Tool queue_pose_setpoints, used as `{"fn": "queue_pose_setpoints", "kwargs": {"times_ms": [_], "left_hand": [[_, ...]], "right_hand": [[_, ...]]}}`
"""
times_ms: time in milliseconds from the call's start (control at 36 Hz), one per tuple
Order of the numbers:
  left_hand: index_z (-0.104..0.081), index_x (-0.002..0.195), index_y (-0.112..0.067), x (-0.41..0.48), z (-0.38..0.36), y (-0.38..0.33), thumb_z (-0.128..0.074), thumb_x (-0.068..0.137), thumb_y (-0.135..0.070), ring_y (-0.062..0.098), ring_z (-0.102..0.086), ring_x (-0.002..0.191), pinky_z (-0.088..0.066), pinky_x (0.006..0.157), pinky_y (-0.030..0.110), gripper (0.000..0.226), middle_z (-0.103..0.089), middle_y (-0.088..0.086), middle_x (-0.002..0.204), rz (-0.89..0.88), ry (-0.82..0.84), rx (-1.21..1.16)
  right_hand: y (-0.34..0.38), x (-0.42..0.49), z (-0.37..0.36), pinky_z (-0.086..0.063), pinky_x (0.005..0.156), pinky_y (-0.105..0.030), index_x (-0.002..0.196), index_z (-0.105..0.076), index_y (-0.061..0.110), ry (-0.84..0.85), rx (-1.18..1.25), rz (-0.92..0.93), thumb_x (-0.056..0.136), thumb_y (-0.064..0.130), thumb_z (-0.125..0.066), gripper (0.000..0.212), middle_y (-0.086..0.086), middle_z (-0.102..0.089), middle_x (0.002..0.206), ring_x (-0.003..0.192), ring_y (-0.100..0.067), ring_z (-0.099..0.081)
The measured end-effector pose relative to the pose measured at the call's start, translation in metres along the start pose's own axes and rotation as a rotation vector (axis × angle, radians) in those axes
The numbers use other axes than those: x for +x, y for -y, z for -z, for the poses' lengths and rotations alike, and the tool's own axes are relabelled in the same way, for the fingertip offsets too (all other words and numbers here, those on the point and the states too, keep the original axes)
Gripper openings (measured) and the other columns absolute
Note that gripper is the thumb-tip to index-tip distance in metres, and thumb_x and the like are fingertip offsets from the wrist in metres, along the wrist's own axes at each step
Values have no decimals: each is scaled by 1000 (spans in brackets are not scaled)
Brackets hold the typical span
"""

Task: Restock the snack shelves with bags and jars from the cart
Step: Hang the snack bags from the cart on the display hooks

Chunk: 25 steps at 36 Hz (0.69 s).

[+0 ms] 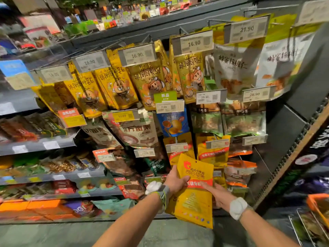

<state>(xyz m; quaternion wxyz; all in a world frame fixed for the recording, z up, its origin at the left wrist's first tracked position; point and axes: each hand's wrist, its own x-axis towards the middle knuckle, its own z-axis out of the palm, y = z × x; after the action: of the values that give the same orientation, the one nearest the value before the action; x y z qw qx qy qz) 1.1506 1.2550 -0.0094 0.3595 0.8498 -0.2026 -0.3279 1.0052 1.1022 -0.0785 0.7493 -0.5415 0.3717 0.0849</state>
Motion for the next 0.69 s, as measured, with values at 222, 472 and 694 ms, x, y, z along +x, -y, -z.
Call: {"fn": "queue_pose_setpoints", "kwargs": {"times_ms": [222,472,694], "left_hand": [[-39,127,-20,-3,-65,-55,-68,95,-34,26,-60,116,-51,100,41,46,-60,6,133,53,76,-139],[-22,155,-14,34,-69,-121,-68,90,-20,36,-40,138,-42,105,41,80,-43,16,148,-81,-121,-2],[-25,142,-12,52,-57,-136,-55,91,5,26,-62,77,-55,69,41,61,-62,12,91,6,-6,-406]], "right_hand": [[8,-51,55,-48,103,-56,131,-60,16,-39,68,228,58,41,-96,85,-10,-71,122,113,-31,-68],[-3,-66,110,-53,95,-45,110,-68,26,-334,-96,245,68,27,-90,47,2,-76,104,99,-21,-71],[8,-54,105,-49,100,-49,103,-66,31,-381,-103,208,65,27,-93,47,1,-74,106,100,-24,-68]]}}
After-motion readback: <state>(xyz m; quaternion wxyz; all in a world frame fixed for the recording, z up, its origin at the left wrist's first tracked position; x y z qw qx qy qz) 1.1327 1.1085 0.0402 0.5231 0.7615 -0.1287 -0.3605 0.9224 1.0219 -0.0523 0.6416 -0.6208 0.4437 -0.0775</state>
